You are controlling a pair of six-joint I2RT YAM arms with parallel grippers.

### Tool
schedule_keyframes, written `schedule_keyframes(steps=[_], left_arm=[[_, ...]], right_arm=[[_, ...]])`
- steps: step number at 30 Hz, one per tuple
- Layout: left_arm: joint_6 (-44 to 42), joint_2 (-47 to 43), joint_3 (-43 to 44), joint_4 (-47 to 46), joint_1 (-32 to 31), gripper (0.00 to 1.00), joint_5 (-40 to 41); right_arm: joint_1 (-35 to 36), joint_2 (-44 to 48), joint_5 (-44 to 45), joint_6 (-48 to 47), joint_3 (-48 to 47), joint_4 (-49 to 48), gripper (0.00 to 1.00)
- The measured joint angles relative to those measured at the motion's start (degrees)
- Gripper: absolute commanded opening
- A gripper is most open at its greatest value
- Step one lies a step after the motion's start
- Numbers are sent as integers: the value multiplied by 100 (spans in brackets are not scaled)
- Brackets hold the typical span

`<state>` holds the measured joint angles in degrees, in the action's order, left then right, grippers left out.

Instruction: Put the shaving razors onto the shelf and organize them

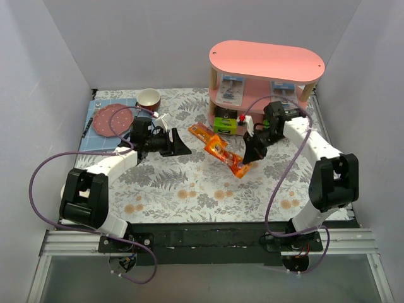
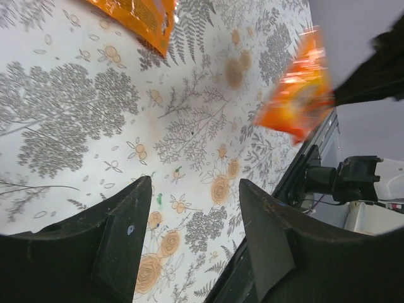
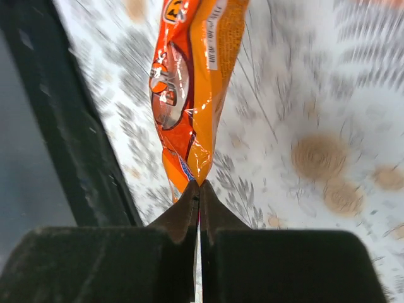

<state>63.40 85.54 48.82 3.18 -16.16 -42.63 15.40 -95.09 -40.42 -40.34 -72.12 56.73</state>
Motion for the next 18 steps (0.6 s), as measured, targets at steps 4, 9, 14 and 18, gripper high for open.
schedule_keyframes(steps=[4, 9, 14, 18], left_arm=[[-363, 7, 282, 203, 175, 56, 24], [-702, 76, 588, 450, 210, 56, 17], [-896, 238, 841, 728, 210, 56, -50], [-1132, 289, 946, 914, 210, 56, -70]], right_arm=[[-90, 446, -1056, 157, -1233, 463, 1], [-531, 737, -2236, 1641, -2039, -212, 1], [-1062, 240, -2505, 3021, -2990, -905, 1], [-1622, -275, -2514, 3886, -4006, -1521, 1]])
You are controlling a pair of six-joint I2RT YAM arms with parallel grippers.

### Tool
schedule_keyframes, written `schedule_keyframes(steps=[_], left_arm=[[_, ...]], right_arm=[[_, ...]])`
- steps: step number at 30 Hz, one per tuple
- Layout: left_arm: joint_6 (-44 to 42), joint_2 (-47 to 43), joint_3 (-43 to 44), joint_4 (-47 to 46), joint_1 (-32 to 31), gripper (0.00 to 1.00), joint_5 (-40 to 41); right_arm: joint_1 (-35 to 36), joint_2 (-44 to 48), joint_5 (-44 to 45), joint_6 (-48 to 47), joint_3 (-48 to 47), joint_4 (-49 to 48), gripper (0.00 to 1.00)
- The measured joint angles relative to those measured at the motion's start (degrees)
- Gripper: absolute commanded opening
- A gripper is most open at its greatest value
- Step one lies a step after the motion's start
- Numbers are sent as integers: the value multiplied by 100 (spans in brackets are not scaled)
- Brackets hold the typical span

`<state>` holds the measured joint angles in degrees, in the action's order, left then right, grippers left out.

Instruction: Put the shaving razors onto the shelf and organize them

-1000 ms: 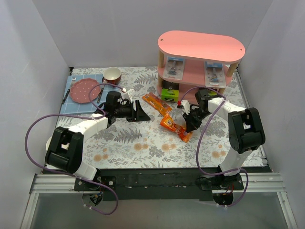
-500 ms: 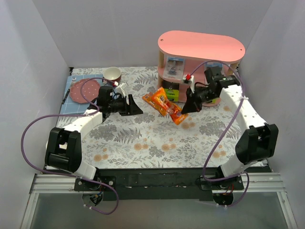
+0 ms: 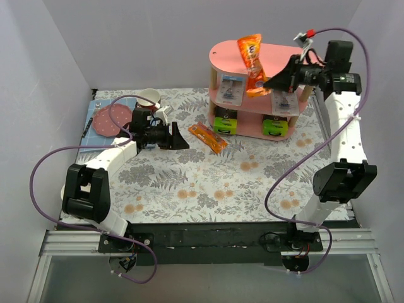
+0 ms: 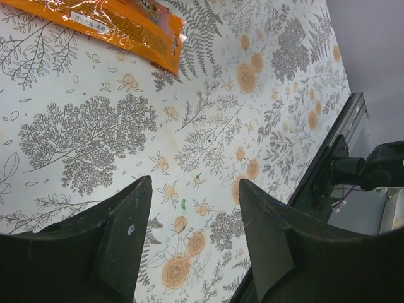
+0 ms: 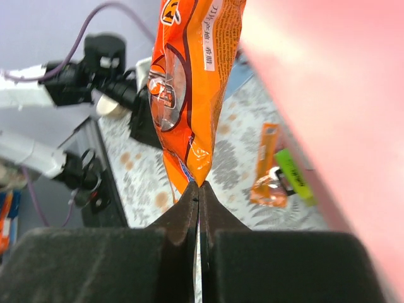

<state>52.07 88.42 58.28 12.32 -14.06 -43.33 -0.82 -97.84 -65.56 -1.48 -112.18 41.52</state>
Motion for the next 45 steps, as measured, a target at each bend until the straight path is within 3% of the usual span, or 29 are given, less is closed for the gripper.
schedule_keyframes(steps=[8, 21, 25, 29, 36, 40, 45], left_arm=[[-422, 59, 63, 400, 0, 56, -20], [-883, 302, 319, 621, -120, 56, 11], [-933, 297, 317, 699, -146, 56, 11], [-966, 291, 313, 715, -149, 56, 13], [-970, 267, 302, 719, -149, 56, 17], [-970, 251, 278, 710, -149, 56, 24], [-944, 243, 212, 691, -149, 56, 31]], right_arm=[[-1338, -164, 22, 1351, -190, -1016, 1], [-1860, -417, 118, 1952, 50, -1327, 2], [-1867, -422, 181, 1961, 48, -1353, 8], [-1860, -422, 247, 1976, 48, -1405, 22], [-1862, -463, 396, 1965, -92, -1462, 26], [-1862, -463, 435, 1943, -94, -1456, 36], [-1860, -439, 535, 1847, -120, -1443, 38]])
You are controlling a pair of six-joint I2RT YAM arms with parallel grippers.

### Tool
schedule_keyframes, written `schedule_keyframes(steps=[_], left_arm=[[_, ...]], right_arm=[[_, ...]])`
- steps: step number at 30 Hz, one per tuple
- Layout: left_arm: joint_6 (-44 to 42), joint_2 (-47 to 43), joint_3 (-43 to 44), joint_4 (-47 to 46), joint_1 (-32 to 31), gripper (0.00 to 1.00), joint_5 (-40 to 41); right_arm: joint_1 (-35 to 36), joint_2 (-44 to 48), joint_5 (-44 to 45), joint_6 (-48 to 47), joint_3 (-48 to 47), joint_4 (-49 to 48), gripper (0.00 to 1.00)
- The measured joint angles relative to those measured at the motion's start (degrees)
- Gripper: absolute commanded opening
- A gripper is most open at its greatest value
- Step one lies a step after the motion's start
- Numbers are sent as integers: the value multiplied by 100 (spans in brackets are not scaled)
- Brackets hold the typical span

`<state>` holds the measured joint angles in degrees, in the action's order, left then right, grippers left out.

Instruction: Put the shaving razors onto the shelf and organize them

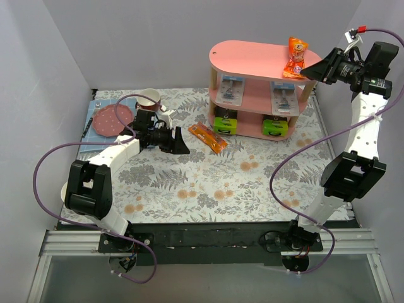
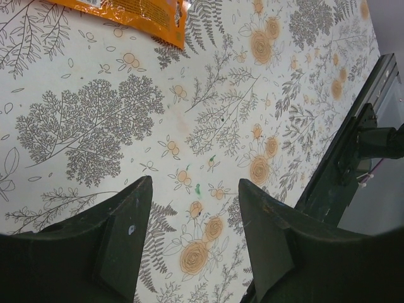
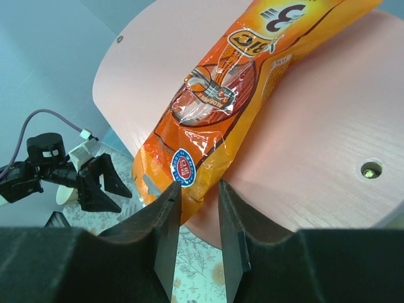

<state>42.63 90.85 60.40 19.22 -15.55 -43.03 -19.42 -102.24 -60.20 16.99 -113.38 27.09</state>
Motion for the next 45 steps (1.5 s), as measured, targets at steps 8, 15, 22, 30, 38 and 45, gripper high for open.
schedule_keyframes(steps=[8, 15, 22, 30, 38, 45], left_arm=[[136, 0, 0, -168, 0, 56, -31], [273, 0, 0, -330, 0, 56, -50], [457, 0, -4, -498, 0, 60, 22], [730, -245, -400, -586, 7, 69, 232], [1099, -964, -933, -691, 385, 69, 275], [1539, -1484, -1075, -852, 1209, 69, 275]], right_arm=[[-2, 278, 378, -284, -92, 282, 39], [0, 866, 957, -772, -94, 599, 39], [179, 3390, 1661, -1285, 2872, -153, 74], [2953, 4531, 2505, -2448, 4774, -269, 78], [4776, 2717, 4068, -3362, 4771, -448, 77], [5834, 929, 5635, -3438, 4710, -977, 76]])
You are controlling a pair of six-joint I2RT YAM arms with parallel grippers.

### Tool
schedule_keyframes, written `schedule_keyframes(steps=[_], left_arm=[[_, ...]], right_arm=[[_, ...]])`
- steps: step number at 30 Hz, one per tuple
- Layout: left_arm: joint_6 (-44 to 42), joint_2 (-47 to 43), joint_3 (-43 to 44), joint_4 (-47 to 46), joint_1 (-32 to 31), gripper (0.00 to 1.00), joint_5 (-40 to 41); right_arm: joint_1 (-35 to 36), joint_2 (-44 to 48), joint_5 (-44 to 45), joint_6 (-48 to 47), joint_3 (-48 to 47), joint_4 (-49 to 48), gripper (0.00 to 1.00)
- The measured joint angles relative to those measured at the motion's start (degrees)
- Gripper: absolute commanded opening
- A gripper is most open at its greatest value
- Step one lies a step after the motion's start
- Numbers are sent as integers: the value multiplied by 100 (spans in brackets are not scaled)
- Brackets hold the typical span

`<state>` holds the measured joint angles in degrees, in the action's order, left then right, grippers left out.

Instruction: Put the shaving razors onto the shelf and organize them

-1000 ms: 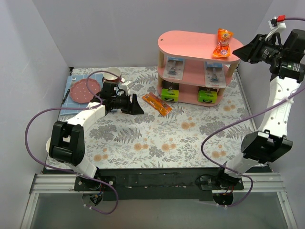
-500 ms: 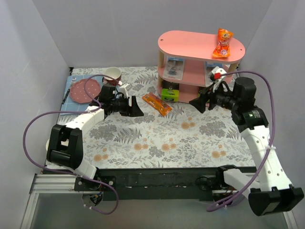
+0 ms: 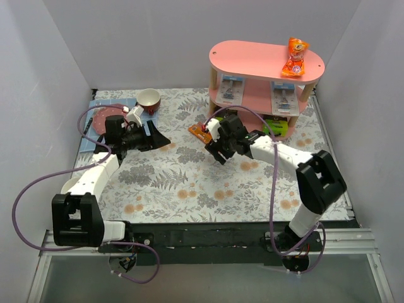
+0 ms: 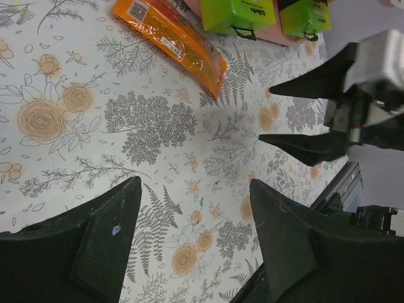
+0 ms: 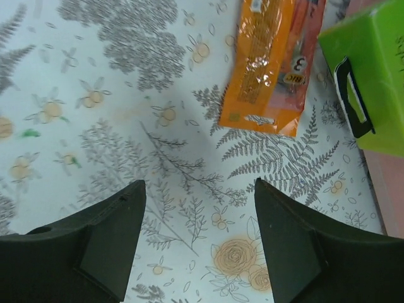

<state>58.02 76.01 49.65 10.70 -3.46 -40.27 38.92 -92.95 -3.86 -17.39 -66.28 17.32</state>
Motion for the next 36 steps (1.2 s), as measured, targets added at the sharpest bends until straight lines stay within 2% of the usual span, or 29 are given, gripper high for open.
schedule_keyframes(steps=[8, 16, 20, 22, 27, 32, 36], left_arm=[[256, -632, -439, -101, 302, 69, -107], [476, -798, -778, -129, 573, 68, -221], [511, -791, -776, -179, 584, 68, -254], [529, -780, -776, -190, 588, 68, -264], [577, -673, -776, -238, 588, 68, -304], [643, -573, -776, -293, 588, 68, -341], [658, -505, -758, -352, 588, 67, -376]], right_arm=[[39, -1344, 758, 208, -758, -275, 78], [76, -2037, 885, 216, -1086, -595, 77], [76, -2194, 944, 192, -1139, -748, 80], [74, -2260, 1005, 170, -1172, -809, 77], [52, -2433, 896, -13, -1373, -866, 60], [17, -2487, 566, -164, -1429, -831, 53], [-28, -2487, 282, -109, -1429, -780, 37]])
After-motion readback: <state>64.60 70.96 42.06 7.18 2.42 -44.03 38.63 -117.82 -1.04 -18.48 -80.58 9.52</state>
